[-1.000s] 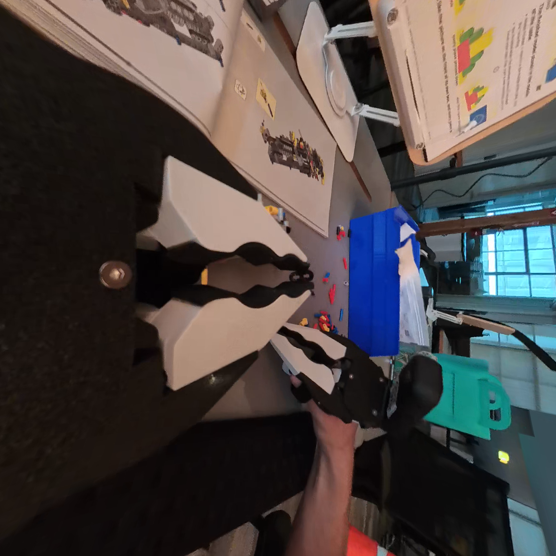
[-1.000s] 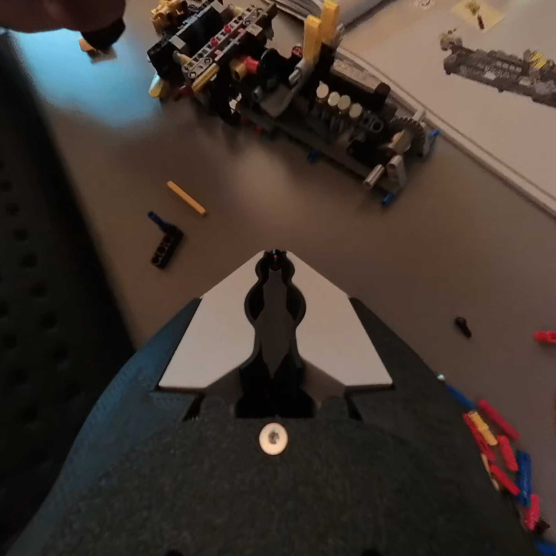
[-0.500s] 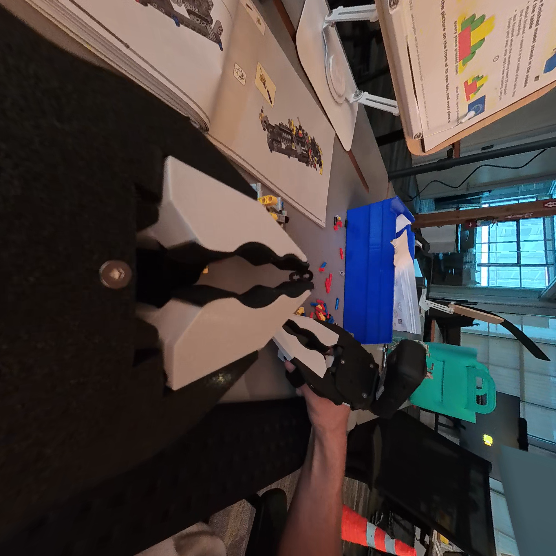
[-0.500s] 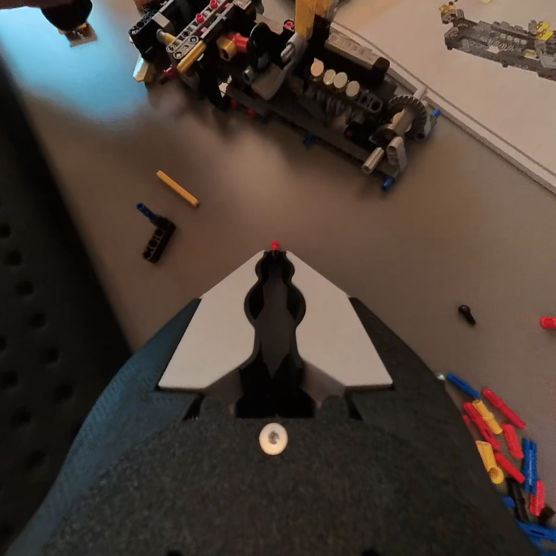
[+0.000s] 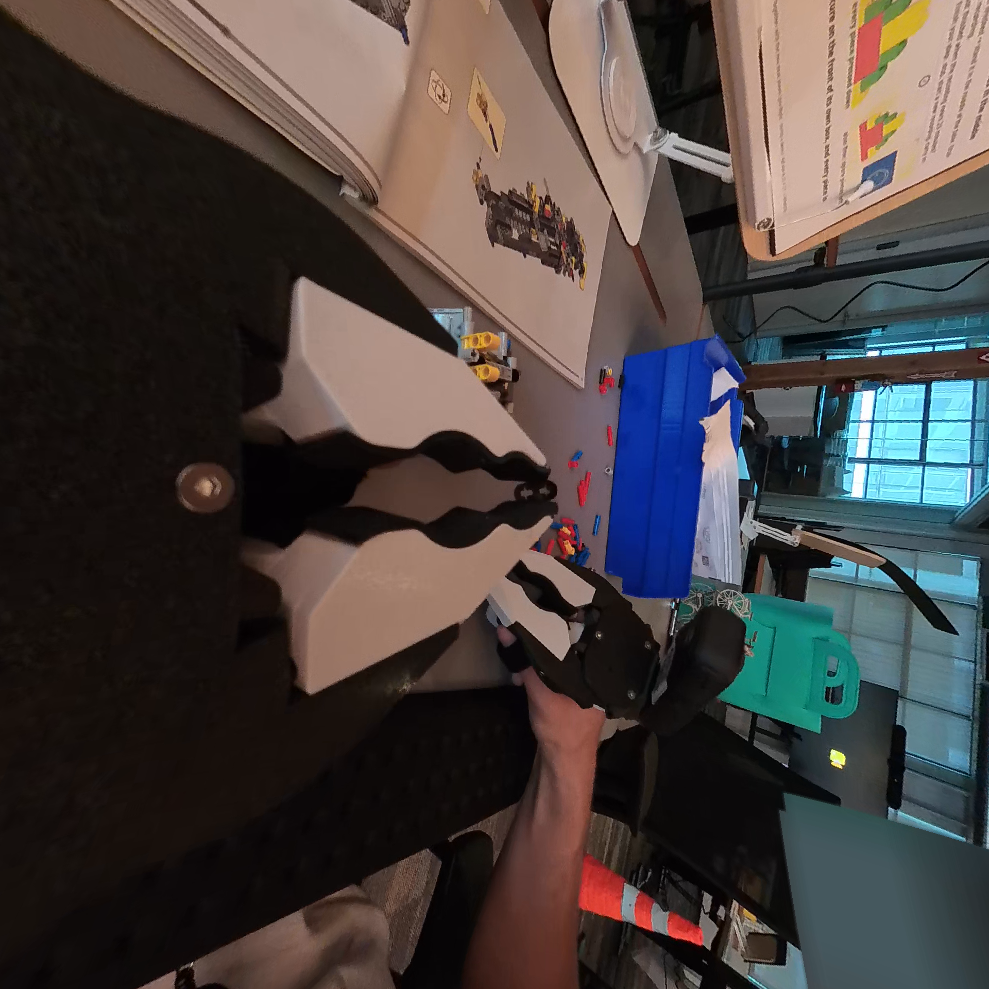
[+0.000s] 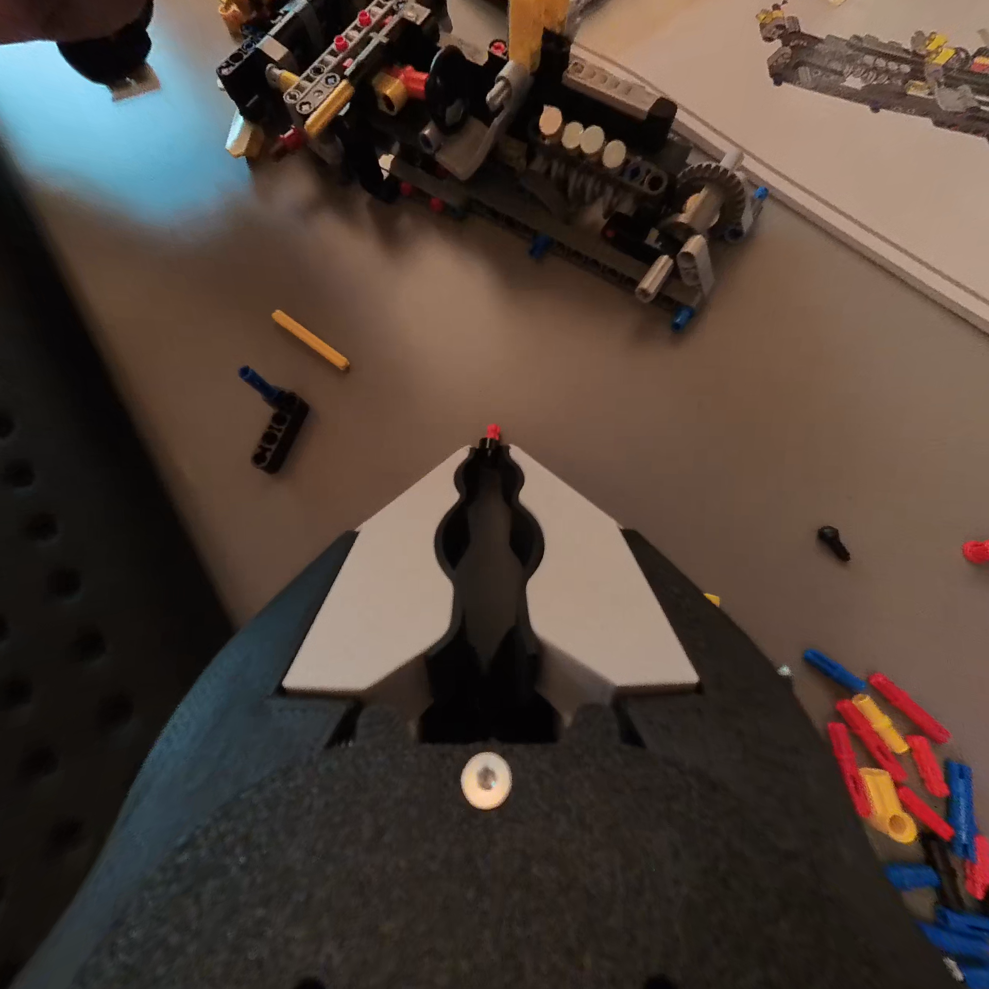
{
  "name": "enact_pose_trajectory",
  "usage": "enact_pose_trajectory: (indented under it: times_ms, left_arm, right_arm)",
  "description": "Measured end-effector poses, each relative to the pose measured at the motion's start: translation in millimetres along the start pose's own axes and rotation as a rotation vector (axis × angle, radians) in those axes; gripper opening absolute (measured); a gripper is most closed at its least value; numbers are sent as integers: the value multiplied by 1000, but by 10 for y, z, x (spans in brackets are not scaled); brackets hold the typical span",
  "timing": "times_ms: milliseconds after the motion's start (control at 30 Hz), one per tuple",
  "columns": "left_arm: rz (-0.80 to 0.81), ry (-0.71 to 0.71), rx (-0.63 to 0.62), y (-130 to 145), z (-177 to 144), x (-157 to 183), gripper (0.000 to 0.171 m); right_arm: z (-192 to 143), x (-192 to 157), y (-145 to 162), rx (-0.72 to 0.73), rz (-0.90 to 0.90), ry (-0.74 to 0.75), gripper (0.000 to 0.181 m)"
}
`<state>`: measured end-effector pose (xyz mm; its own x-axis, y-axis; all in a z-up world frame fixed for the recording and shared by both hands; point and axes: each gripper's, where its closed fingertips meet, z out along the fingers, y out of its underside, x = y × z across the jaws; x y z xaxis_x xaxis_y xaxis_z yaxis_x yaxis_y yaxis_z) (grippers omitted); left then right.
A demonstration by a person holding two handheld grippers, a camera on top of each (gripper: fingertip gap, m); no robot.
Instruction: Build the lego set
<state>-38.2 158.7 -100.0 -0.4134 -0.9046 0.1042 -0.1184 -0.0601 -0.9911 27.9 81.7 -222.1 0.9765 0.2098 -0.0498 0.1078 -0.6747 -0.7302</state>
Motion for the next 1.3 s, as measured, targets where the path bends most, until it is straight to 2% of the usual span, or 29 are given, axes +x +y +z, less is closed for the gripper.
enact_pose_trajectory:
  times_ms: [67,133,267,367,433,500,900,1167,1300]
  left_arm:
    - [-22,14,15,-21,-3,12,4]
    - [-85,46,51,-73,-18,28,4]
    - [-313,184,186,-270,-107,64,5]
    - [-445,263,252,-346,-170,60,4]
    - [-503,305,265,-358,-182,75,4]
    - [-537,329,271,-362,-178,88,4]
    - [-540,320,231,-274,-78,107,4]
    - [-613,352,375,-426,-46,116,4]
    - [-597,311,442,-469,-28,103,4]
  right_arm:
    - [0,26,-20,-12,-13,26,7]
    - [-61,-99,-325,125,-11,-28,7]
    - [-332,-595,-1290,536,201,-384,6]
    - [-326,-731,-1607,663,311,-532,5]
    - [-291,-754,-1665,691,368,-600,6]
    - [-251,-777,-1661,678,368,-602,6]
    - [-274,-750,-1612,688,405,-620,6]
    - [-385,-723,-1720,825,631,-800,5]
    - [-406,-692,-1752,877,660,-790,6]
